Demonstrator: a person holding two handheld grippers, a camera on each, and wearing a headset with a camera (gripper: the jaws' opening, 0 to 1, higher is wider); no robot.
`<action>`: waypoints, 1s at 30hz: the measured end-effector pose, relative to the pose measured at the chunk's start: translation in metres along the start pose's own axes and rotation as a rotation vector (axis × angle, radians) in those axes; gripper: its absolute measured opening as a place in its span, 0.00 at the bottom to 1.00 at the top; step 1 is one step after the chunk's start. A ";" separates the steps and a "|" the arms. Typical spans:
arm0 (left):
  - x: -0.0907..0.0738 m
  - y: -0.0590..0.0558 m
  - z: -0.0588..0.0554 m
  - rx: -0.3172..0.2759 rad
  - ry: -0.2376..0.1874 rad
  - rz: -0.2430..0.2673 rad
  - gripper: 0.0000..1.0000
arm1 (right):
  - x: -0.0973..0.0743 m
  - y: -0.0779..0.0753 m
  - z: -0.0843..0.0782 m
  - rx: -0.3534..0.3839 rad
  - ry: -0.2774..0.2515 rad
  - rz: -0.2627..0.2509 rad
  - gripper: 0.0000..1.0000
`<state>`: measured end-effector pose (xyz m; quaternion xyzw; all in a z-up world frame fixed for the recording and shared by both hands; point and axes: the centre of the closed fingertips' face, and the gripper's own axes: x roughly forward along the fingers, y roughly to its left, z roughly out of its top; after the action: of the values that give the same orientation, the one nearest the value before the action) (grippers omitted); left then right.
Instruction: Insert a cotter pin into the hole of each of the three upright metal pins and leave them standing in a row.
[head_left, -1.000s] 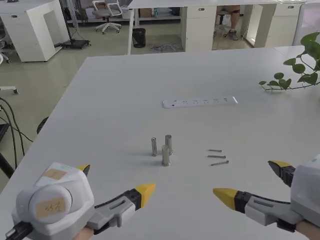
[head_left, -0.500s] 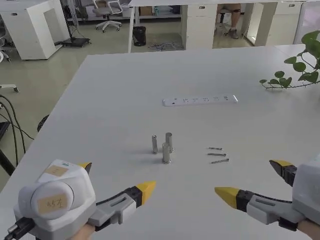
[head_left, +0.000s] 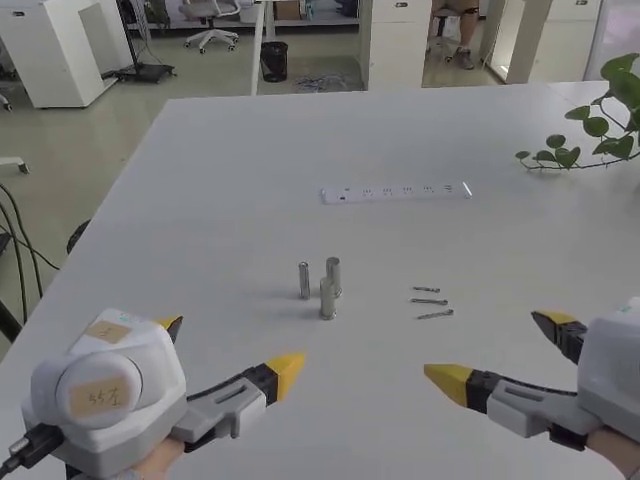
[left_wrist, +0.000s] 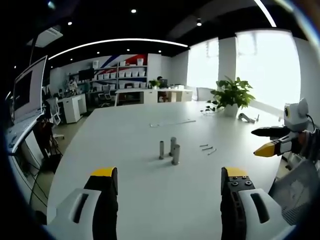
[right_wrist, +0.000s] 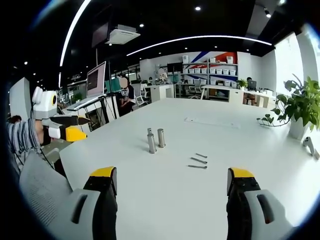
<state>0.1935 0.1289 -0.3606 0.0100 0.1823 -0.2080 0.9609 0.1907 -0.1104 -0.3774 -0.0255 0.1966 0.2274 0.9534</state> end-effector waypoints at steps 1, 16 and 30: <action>0.000 0.000 0.000 0.000 0.000 0.000 0.83 | 0.001 0.000 0.000 0.001 0.001 0.000 0.90; 0.002 0.001 -0.005 -0.013 0.007 -0.008 0.82 | 0.006 -0.001 -0.001 0.006 0.005 0.004 0.89; 0.027 0.015 -0.005 0.006 0.013 -0.014 0.64 | 0.011 -0.002 -0.003 0.015 0.029 0.037 0.82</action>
<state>0.2204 0.1326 -0.3760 0.0131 0.1877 -0.2151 0.9583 0.1989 -0.1077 -0.3843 -0.0179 0.2124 0.2430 0.9463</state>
